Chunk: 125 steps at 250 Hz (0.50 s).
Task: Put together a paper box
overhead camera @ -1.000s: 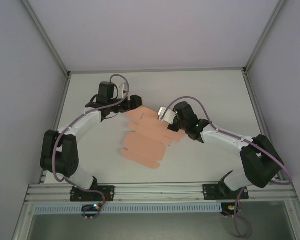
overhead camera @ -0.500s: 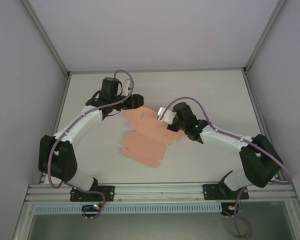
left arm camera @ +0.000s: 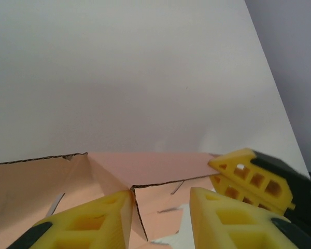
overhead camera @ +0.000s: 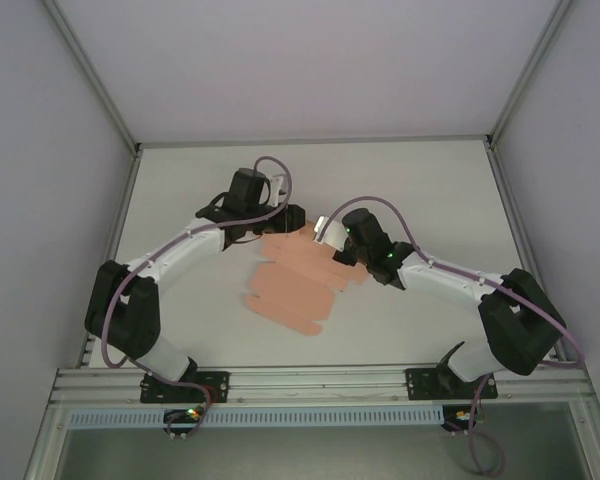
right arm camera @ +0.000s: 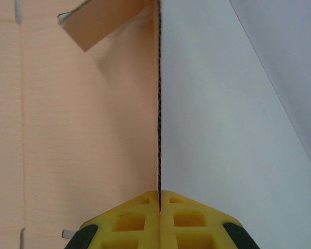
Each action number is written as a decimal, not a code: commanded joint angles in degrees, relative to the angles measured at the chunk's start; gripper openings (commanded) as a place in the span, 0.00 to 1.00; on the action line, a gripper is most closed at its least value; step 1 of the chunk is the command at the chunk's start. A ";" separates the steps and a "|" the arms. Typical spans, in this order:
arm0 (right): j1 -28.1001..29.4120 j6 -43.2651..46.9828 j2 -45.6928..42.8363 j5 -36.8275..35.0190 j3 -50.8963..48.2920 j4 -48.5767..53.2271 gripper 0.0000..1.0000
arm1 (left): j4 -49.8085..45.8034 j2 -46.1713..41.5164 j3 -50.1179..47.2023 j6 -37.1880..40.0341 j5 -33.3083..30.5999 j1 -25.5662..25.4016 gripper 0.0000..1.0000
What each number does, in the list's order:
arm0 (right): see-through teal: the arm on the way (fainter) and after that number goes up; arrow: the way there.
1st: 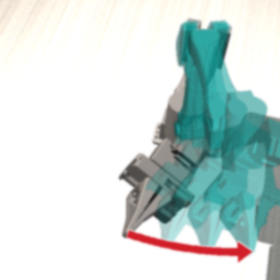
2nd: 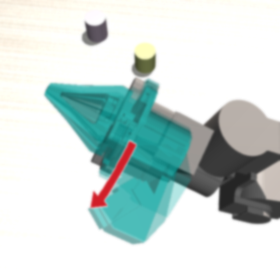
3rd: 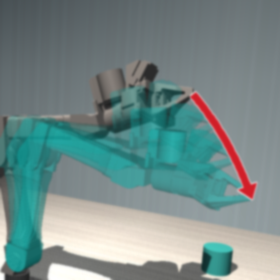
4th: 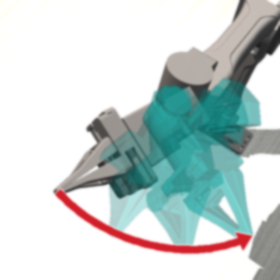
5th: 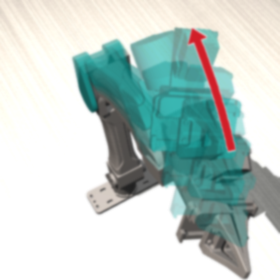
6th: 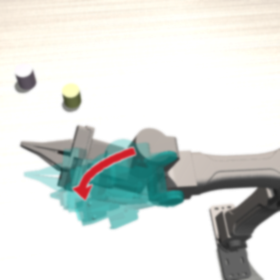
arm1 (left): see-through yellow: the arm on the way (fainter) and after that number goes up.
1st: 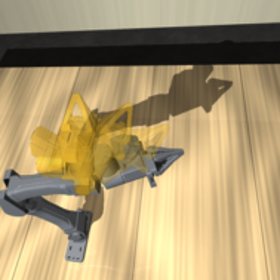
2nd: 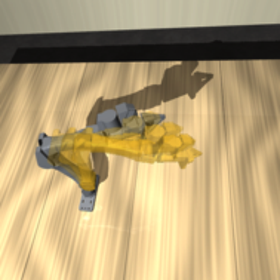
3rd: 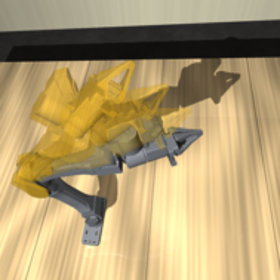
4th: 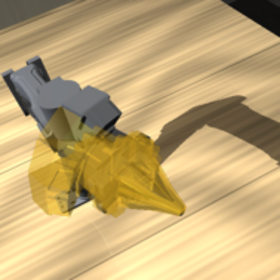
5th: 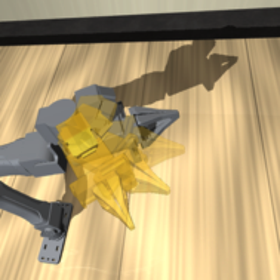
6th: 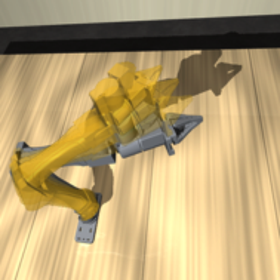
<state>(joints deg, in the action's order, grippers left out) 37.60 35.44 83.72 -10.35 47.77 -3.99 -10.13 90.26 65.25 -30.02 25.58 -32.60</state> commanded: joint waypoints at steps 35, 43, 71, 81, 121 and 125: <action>1.95 -3.06 -3.39 1.12 -1.95 -6.51 0.00 | 7.12 3.25 -0.04 -5.97 1.93 -0.70 0.43; 1.95 -3.10 -3.39 1.12 -2.20 -6.79 0.00 | 7.85 3.44 -0.34 -6.54 2.23 -0.71 0.42; 1.95 -2.63 -3.37 -0.33 -2.41 -7.00 0.00 | 9.51 2.87 -1.61 -7.68 2.55 -0.68 0.44; 1.95 -2.22 -3.39 -1.26 -2.42 -7.02 0.00 | 9.50 2.21 -2.11 -7.62 2.48 -0.58 0.45; 1.18 -0.84 -3.39 -3.28 -3.28 -8.08 0.00 | 7.95 -3.34 -6.95 -7.42 1.85 3.24 0.67; 1.08 -0.82 -3.39 -3.27 -3.51 -8.32 0.00 | 7.76 -4.02 -7.79 -7.42 1.79 3.90 0.70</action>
<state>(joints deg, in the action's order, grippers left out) 38.57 33.43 82.41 -12.29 44.77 -7.73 -2.28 91.77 61.69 -36.95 26.85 -32.01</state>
